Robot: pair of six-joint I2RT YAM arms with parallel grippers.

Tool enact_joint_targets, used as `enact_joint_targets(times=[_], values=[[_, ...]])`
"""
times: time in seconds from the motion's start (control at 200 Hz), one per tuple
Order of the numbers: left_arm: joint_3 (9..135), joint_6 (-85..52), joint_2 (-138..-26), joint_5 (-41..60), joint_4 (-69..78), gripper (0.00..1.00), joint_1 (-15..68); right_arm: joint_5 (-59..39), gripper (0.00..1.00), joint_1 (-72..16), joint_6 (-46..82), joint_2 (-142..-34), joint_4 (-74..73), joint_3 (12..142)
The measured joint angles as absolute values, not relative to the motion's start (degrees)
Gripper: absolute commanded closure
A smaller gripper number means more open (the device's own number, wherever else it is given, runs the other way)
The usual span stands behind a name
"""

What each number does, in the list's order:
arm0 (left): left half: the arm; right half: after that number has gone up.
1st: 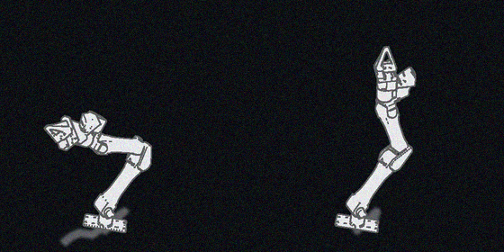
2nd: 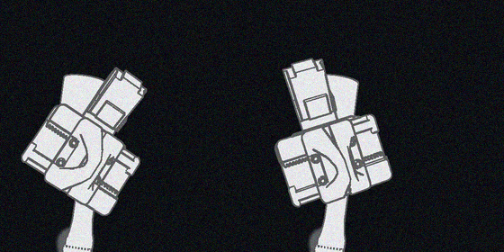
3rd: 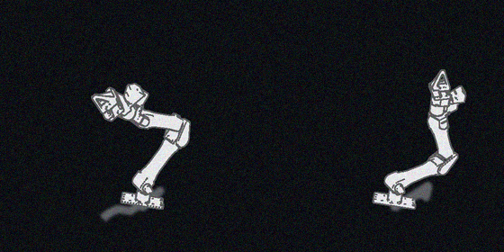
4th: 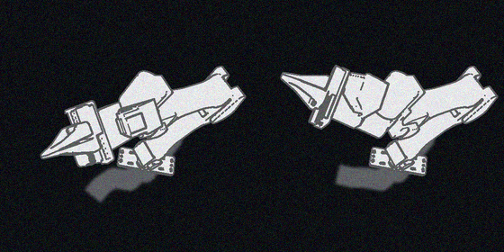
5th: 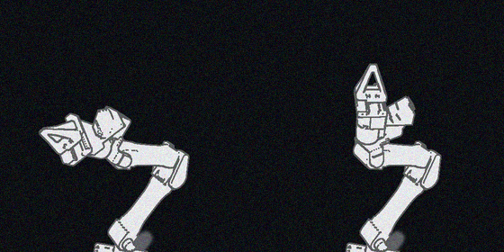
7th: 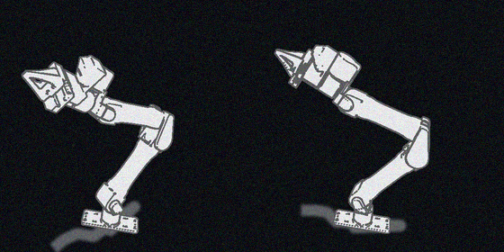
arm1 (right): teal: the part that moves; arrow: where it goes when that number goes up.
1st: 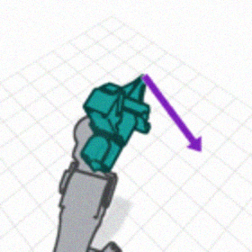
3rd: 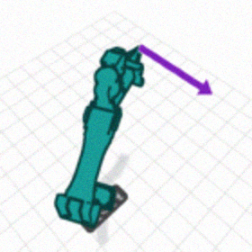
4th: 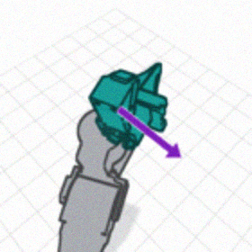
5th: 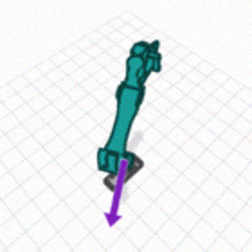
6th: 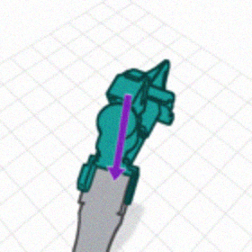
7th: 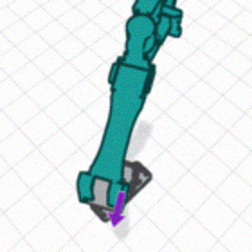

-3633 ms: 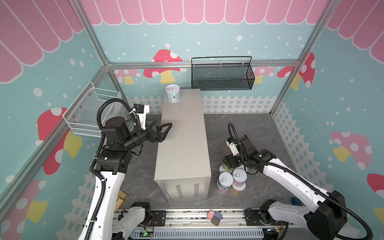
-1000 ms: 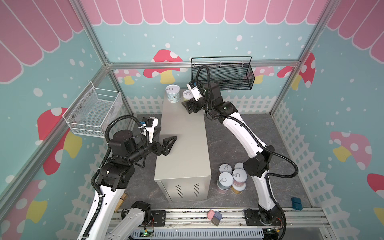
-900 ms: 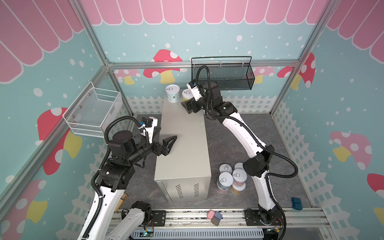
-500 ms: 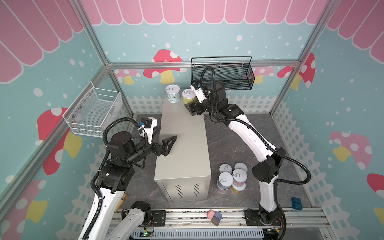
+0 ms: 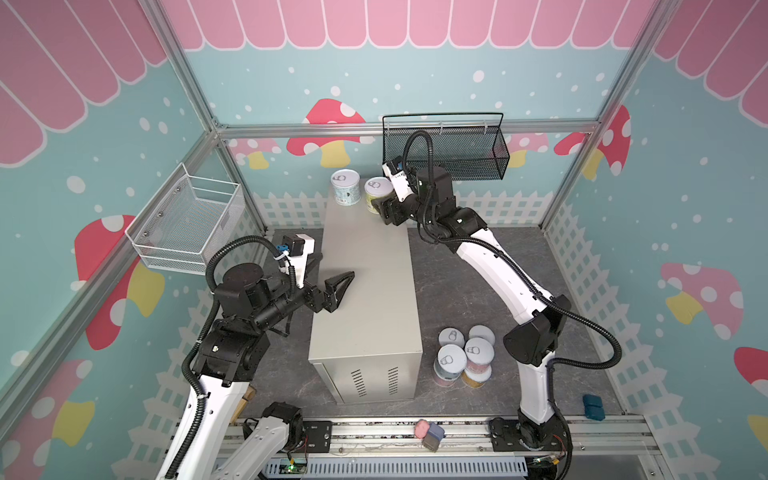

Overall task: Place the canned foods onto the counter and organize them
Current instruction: 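Set the green-label can beside the light-blue can with the right gripper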

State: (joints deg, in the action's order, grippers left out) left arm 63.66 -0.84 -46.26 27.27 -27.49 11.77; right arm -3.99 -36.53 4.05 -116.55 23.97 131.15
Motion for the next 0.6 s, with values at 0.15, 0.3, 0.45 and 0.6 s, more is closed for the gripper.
enact_joint_targets(times=[0.15, 0.3, 0.45, 0.6], values=[[63.6, -0.9, -46.3, 27.4, -27.5, 0.01, 11.8, -3.0, 0.29, -36.7, 4.4, -117.2, 23.7, 132.3], [63.6, -1.1, -46.3, 27.9, -27.2, 0.01, 11.8, -2.2, 0.33, -36.7, 4.3, -118.6, 23.2, 133.8], [63.6, -1.1, -46.3, 28.1, -27.1, 0.01, 11.8, -1.4, 0.34, -36.7, 4.3, -120.9, 22.7, 136.7], [63.2, -1.1, -46.2, 28.1, -27.1, 0.01, 11.8, -0.9, 0.31, -36.7, 4.5, -121.9, 22.6, 137.1]])
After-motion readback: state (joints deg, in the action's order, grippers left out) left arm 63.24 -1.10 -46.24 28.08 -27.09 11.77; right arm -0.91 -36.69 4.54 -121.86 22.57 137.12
